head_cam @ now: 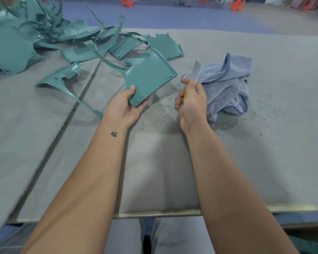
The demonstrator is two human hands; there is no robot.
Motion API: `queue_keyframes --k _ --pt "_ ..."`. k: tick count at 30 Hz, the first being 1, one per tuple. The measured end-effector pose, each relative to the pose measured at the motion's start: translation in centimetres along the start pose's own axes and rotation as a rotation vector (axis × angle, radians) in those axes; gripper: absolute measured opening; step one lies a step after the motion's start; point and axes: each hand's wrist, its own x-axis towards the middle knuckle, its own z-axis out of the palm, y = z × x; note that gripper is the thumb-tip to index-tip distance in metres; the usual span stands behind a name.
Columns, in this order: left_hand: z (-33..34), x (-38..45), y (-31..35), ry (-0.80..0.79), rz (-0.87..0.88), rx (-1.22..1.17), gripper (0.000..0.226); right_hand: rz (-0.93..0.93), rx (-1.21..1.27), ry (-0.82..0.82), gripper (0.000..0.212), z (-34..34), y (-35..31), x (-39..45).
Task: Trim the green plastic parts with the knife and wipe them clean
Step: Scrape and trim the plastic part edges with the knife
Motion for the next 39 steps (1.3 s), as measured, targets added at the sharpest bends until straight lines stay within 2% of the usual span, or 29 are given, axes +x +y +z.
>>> queue_keyframes --k 3,6,9,18,24,29,36,39 --pt "0.0 0.0 -0.1 -0.005 0.004 0.02 0.017 -0.032 -0.105 -0.043 0.031 -0.3 -0.1 -0.2" --pt "0.0 0.0 -0.1 -0.007 0.006 0.02 0.018 0.044 -0.123 -0.072 0.029 -0.3 -0.2 -0.4" --pt "-0.1 0.0 -0.2 -0.014 0.005 0.008 0.019 0.012 -0.158 -0.105 0.029 -0.4 -0.2 -0.3" --pt "-0.4 0.4 -0.3 -0.024 0.003 0.026 0.022 -0.069 -0.247 -0.076 0.034 -0.6 0.6 0.2" --pt "-0.3 0.5 -0.3 -0.052 0.01 0.013 0.023 -0.206 -0.578 -0.219 0.032 0.0 1.4 -0.2" --pt "-0.3 0.3 -0.2 -0.051 -0.009 -0.086 0.021 -0.169 -0.277 -0.124 0.031 -0.5 0.9 -0.1" --pt "0.1 -0.4 0.1 -0.067 -0.028 -0.108 0.026 -0.284 -0.622 -0.366 0.033 -0.3 1.6 -0.4" --pt "0.0 -0.4 0.3 -0.076 -0.045 -0.156 0.026 -0.272 -0.542 -0.363 0.03 -0.2 1.4 -0.6"
